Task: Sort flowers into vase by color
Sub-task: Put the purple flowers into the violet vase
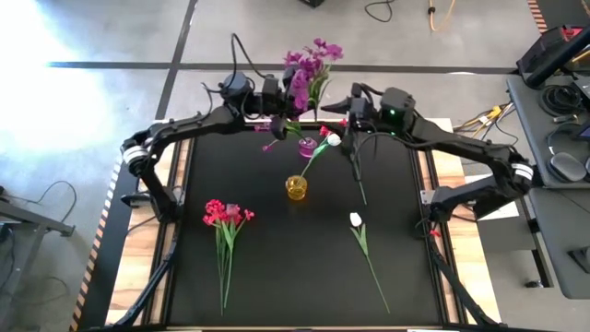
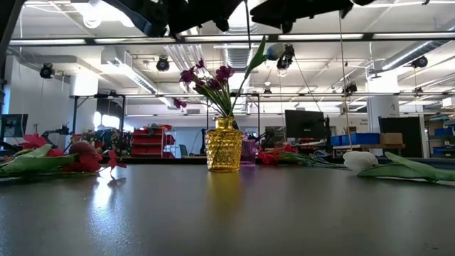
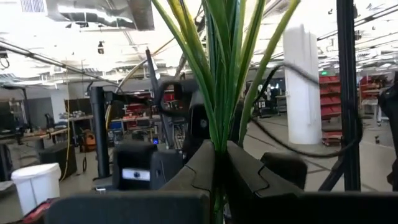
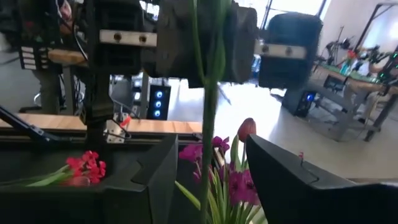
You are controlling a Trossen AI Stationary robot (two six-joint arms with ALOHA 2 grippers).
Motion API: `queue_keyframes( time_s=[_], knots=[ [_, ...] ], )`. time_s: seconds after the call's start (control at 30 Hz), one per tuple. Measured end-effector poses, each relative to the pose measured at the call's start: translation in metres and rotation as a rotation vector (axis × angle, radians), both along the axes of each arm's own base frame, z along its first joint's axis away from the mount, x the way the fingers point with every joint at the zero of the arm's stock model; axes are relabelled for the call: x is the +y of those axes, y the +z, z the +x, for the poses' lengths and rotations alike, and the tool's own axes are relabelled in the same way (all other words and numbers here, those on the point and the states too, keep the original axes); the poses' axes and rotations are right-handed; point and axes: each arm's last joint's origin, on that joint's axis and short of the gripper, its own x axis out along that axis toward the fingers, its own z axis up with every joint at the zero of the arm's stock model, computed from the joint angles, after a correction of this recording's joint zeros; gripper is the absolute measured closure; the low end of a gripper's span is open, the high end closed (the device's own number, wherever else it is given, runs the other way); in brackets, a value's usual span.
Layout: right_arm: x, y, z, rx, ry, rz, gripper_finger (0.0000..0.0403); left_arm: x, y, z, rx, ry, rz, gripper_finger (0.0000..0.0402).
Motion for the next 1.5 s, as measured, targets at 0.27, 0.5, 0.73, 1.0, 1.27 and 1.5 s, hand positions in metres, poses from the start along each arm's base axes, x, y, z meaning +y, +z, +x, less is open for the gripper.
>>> queue_keyframes(
  time_s=[0.27, 0.5, 0.73, 1.0, 1.27, 1.5],
  knots=[
    [-0.005, 0.012, 0.01, 0.011, 0.002, -0.014, 0.0237, 0.003, -0.006, 0.005, -0.009, -0.004, 0.008, 0.04],
    [-0.005, 0.012, 0.01, 0.009, 0.003, -0.021, 0.0325, 0.003, -0.008, 0.005, -0.004, -0.004, 0.005, 0.04],
    [-0.005, 0.012, 0.01, 0.014, 0.007, -0.046, 0.0384, 0.003, -0.008, 0.005, 0.001, 0.003, -0.001, 0.04],
    [-0.004, 0.013, 0.009, 0.014, 0.005, -0.066, 0.0384, 0.005, -0.01, 0.005, 0.028, 0.003, -0.036, 0.0353],
    [-0.001, 0.026, -0.002, -0.026, -0.017, -0.106, 0.0384, 0.012, -0.017, 0.004, 0.081, 0.036, -0.013, 0.0252],
    [-0.001, 0.034, -0.022, 0.021, -0.132, -0.181, 0.0385, 0.017, -0.023, -0.001, 0.151, 0.075, 0.036, 0.0222]
  ],
)
